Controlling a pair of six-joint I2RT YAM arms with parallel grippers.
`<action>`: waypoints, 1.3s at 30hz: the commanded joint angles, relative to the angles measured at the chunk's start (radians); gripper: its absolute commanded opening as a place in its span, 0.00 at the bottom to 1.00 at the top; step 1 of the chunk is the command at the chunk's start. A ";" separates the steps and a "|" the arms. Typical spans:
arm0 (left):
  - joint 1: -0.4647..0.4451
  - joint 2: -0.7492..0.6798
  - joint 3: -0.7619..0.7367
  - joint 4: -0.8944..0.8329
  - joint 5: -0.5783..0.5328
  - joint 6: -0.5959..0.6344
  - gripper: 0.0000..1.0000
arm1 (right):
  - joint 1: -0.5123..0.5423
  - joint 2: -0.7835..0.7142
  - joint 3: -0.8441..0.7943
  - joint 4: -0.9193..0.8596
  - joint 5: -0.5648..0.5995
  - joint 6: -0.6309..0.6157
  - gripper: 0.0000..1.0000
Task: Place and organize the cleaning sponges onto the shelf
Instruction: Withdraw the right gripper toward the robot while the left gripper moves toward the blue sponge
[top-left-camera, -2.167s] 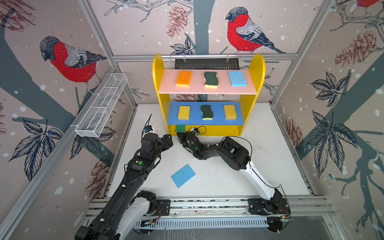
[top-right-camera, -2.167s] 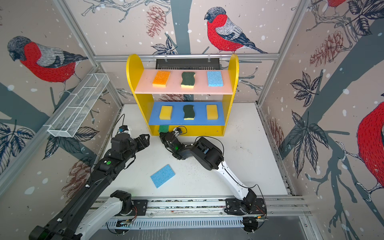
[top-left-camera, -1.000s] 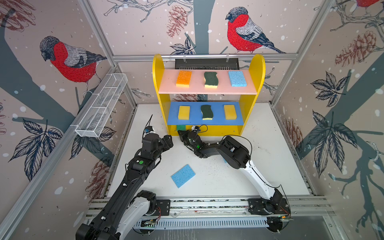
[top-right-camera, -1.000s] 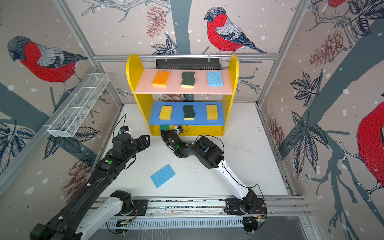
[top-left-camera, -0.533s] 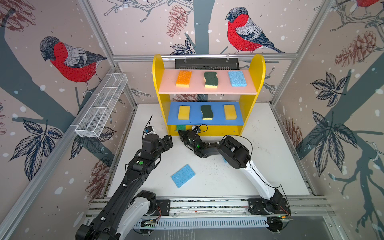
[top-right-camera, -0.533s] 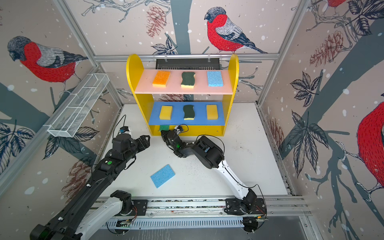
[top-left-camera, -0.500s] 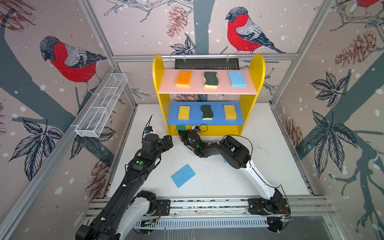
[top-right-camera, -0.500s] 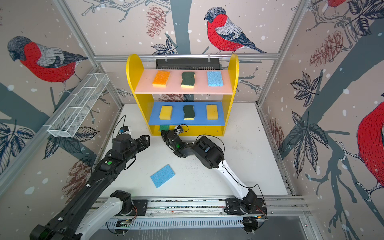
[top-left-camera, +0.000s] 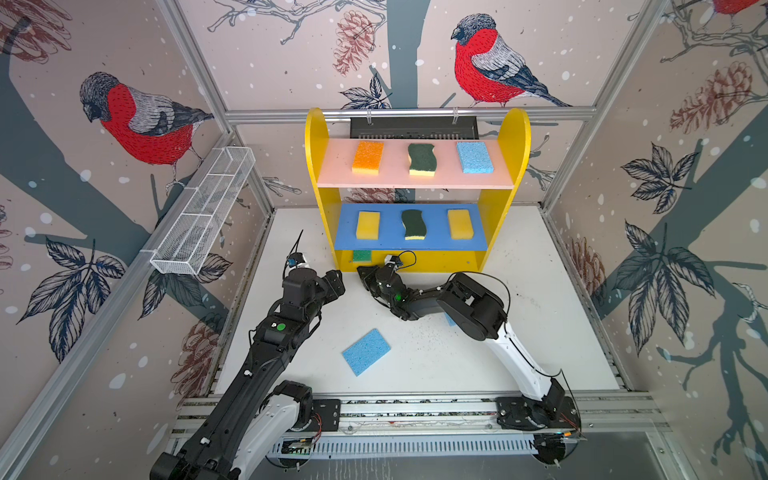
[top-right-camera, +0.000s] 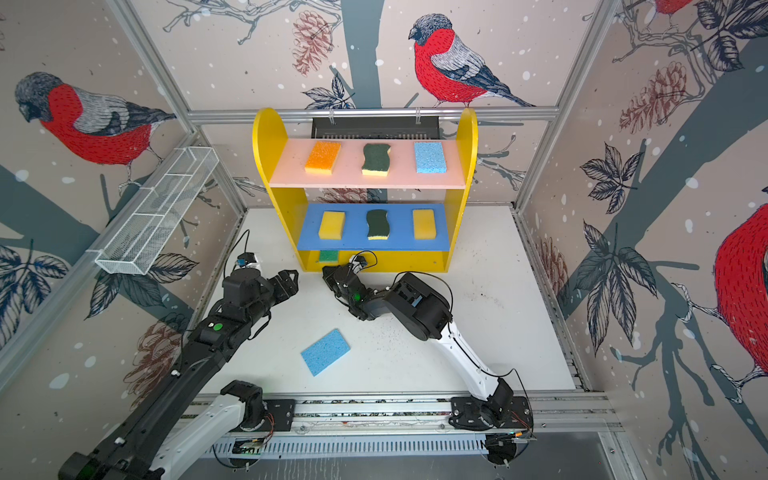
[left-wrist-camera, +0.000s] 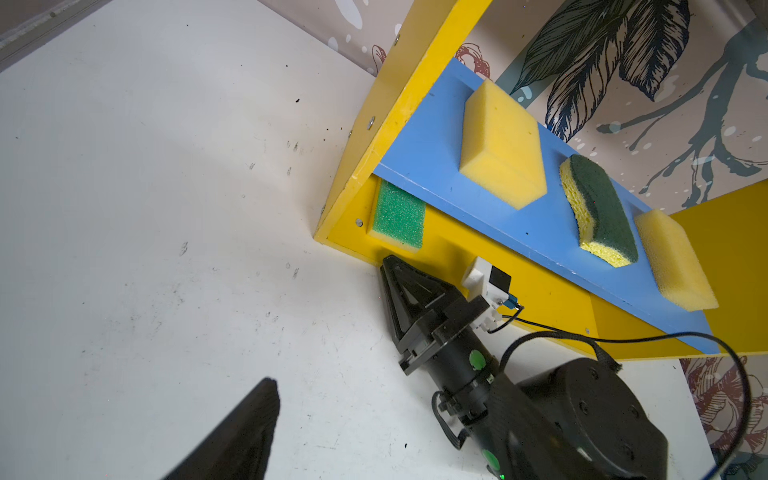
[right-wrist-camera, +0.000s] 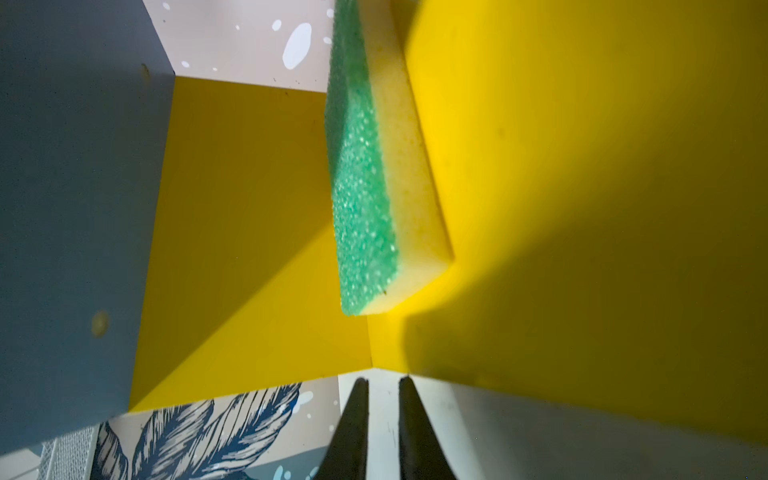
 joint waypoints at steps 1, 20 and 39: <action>0.001 0.001 -0.001 -0.004 -0.019 0.009 0.80 | 0.002 -0.016 -0.064 -0.155 -0.014 -0.046 0.17; 0.001 0.021 -0.047 -0.007 0.049 0.045 0.81 | 0.068 -0.452 -0.451 -0.150 -0.018 -0.376 0.24; -0.038 0.090 -0.043 -0.164 0.105 0.047 0.81 | 0.063 -0.952 -0.681 -0.552 0.057 -0.651 0.59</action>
